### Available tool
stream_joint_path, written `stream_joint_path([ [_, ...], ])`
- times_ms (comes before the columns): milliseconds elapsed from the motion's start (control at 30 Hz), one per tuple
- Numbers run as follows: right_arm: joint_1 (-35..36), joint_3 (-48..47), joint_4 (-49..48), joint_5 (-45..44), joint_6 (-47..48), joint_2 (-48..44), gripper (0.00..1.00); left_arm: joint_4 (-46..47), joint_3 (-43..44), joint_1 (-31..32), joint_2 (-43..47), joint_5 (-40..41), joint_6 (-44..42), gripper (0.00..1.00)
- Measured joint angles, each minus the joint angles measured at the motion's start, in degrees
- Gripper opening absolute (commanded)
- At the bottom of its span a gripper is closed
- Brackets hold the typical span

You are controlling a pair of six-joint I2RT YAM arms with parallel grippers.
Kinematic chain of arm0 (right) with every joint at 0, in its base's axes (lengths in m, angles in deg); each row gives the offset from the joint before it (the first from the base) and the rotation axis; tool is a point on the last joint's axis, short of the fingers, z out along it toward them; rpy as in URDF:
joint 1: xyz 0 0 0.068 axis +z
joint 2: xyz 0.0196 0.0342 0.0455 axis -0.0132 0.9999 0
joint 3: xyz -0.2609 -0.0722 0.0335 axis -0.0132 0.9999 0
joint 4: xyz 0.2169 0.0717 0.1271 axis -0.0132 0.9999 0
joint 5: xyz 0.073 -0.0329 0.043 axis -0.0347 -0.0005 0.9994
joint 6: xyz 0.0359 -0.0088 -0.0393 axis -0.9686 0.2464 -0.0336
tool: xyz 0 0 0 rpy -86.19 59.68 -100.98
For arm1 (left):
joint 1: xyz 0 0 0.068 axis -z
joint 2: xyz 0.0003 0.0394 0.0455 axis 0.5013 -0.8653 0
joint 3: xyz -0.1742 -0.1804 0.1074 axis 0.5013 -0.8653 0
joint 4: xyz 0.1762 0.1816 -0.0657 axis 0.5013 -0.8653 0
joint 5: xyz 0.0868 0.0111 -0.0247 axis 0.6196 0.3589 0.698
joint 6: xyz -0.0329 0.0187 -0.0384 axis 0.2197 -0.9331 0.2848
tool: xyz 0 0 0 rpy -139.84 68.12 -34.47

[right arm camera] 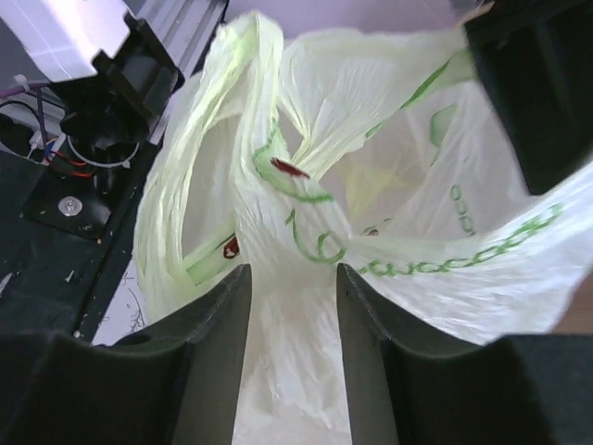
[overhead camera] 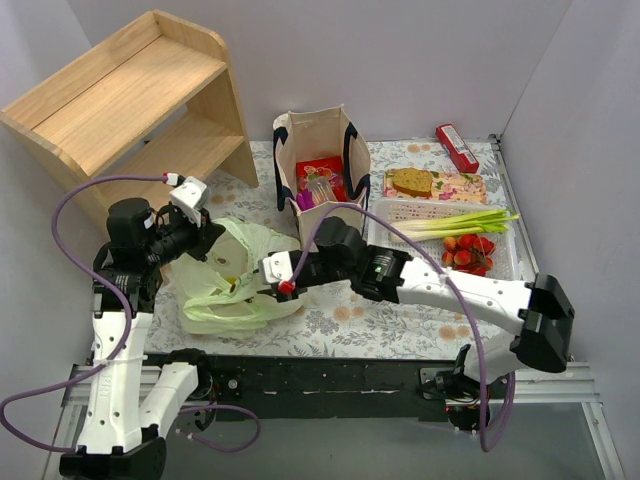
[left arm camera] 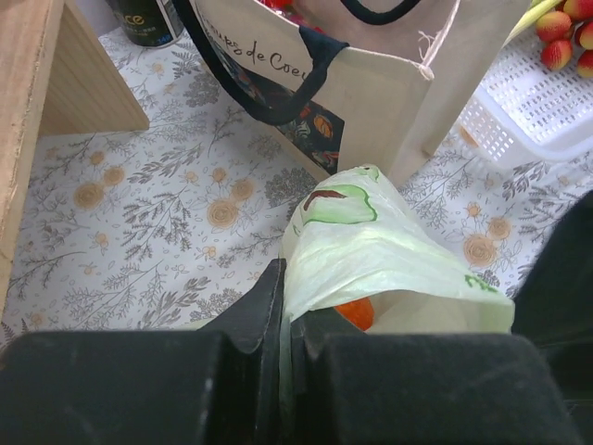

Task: Untie the knot of the grocery bags and take out the mixed food
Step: Pick up the fake fruit from the takeout bag.

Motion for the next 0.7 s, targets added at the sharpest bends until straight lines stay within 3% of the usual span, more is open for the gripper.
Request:
stream_joint_path([
  [133, 0.5, -0.5, -2.7, -0.7, -1.9, 4.0, 0.45, -0.2, 0.6, -0.7, 0.0, -0.3, 0.8, 0.0],
  [400, 2.3, -12.3, -9.9, 1.4, -7.0, 5.9, 0.35, -0.7, 0.5, -0.8, 1.3, 0.8, 1.1, 0.0],
  [600, 4.5, -12.1, -12.3, -3.1, -9.1, 9.0, 0.28, -1.5, 2.1, -3.0, 0.7, 2.5, 1.2, 0.0],
  [700, 4.3, -6.9, -13.6, -8.3, -9.0, 10.2, 0.28, -1.5, 2.6, -3.0, 0.9, 3.1, 1.0, 0.0],
])
